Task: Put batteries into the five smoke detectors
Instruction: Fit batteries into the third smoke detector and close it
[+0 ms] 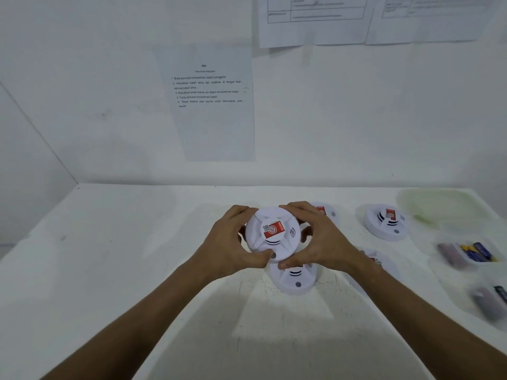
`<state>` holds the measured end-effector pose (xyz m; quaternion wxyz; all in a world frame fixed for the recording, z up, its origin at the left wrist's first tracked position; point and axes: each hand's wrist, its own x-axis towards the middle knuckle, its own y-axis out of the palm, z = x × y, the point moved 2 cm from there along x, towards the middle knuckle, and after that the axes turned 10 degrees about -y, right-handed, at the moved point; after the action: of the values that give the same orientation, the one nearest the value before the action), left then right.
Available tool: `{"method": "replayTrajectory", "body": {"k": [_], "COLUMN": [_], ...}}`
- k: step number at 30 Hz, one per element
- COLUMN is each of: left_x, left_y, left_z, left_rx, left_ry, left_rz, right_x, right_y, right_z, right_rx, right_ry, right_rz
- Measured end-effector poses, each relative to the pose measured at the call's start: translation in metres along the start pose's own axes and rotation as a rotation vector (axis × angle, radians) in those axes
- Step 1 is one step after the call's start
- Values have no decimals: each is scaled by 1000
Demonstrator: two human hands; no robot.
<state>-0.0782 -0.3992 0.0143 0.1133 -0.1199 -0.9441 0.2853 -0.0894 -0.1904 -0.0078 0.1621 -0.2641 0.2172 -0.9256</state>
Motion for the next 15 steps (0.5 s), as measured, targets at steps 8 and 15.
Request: {"method": "replayTrajectory", "body": {"k": [8,15], "left_x": [1,1], "left_y": [-1,0], "left_z": [-1,-2], "left_rx": [4,-1], "left_ry": [6,7], "left_rz": [-10,-20], "right_x": [1,1], "right_y": [-2,-2], "right_z": [2,2], "right_rx": [17,20], "right_ry": [10,13], "right_rz": [8,8]}}
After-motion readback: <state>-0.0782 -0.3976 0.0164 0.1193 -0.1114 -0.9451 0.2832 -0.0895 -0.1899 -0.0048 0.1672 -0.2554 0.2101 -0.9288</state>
